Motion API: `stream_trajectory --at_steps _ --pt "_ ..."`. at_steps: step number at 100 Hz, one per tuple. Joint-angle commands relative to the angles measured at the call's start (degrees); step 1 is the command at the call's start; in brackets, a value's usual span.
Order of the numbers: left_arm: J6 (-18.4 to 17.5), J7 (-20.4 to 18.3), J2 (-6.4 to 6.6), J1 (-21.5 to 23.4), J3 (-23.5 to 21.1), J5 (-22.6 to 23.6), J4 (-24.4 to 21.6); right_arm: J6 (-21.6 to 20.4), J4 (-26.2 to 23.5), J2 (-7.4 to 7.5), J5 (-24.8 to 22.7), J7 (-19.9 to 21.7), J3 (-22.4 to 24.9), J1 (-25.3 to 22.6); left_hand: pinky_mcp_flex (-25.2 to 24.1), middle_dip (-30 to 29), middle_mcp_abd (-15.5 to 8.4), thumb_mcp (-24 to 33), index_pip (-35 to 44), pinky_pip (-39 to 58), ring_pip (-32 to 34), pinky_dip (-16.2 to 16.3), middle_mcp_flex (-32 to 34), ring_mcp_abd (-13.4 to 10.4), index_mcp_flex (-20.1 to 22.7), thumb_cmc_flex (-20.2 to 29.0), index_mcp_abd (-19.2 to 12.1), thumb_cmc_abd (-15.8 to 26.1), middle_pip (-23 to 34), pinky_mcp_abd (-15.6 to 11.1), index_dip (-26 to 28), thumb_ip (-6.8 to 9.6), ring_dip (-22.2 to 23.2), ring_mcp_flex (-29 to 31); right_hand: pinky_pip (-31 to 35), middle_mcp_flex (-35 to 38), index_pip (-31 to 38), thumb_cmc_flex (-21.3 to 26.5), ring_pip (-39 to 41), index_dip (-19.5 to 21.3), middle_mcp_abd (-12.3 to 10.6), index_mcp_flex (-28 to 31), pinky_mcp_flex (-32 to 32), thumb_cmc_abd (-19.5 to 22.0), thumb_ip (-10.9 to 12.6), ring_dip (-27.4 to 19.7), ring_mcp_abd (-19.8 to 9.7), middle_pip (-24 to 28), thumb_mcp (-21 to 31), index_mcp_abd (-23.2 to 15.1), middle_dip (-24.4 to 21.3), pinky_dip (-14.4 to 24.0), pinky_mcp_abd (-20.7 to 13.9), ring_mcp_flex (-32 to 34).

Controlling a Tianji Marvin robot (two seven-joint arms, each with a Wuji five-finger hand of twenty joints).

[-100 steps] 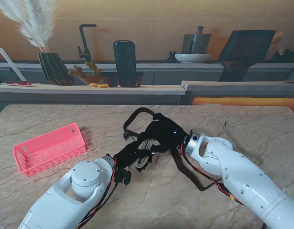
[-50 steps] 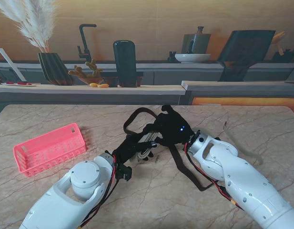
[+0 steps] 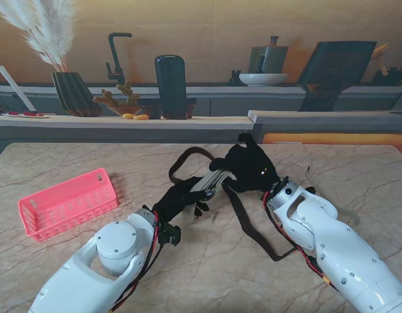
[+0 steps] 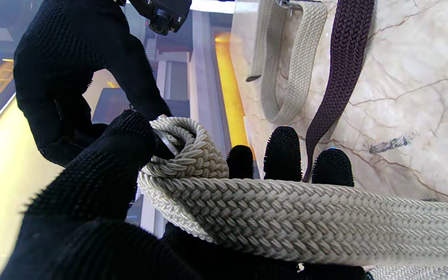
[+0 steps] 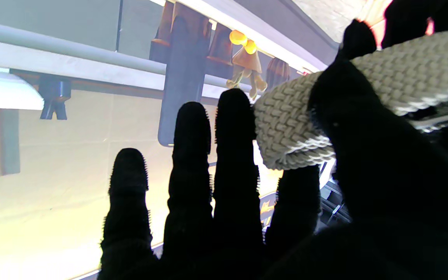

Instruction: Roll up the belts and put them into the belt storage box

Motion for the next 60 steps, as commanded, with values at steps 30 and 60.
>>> stream_trajectory --at_steps 30,60 --pt "-1.5 1.4 -0.29 2.1 0.0 0.9 -1.5 4.2 -3.9 -0.52 -0.5 -4.0 2.9 -1.8 0.7 -1.5 -0.8 0.2 -0.2 5.5 10.7 1.5 -1.6 -0.6 -2.4 0.1 -3.0 0.6 -1.4 -0.6 -0.9 1.54 4.2 3.0 2.3 0.2 15.7 4.1 2.2 3.7 0.9 10.0 -1.9 6.8 1.7 1.0 0.4 2.1 5.8 0.8 -1.0 -1.5 2.0 0.0" --pt "-3.7 2.0 0.04 3.6 0.4 2.6 -3.0 7.6 -4.0 -1.63 1.8 -5.2 2.8 -1.6 5.3 -1.9 -0.2 1.5 0.9 10.4 31.6 2.4 -1.8 -5.1 -2.1 -0.3 -2.7 0.6 -0.5 -3.9 -0.7 1.45 10.7 11.9 2.7 -0.1 15.8 4.2 2.8 3.7 0.9 9.7 -2.2 7.1 1.9 1.1 0.4 2.6 5.5 1.1 -1.3 -2.0 1.9 -0.1"
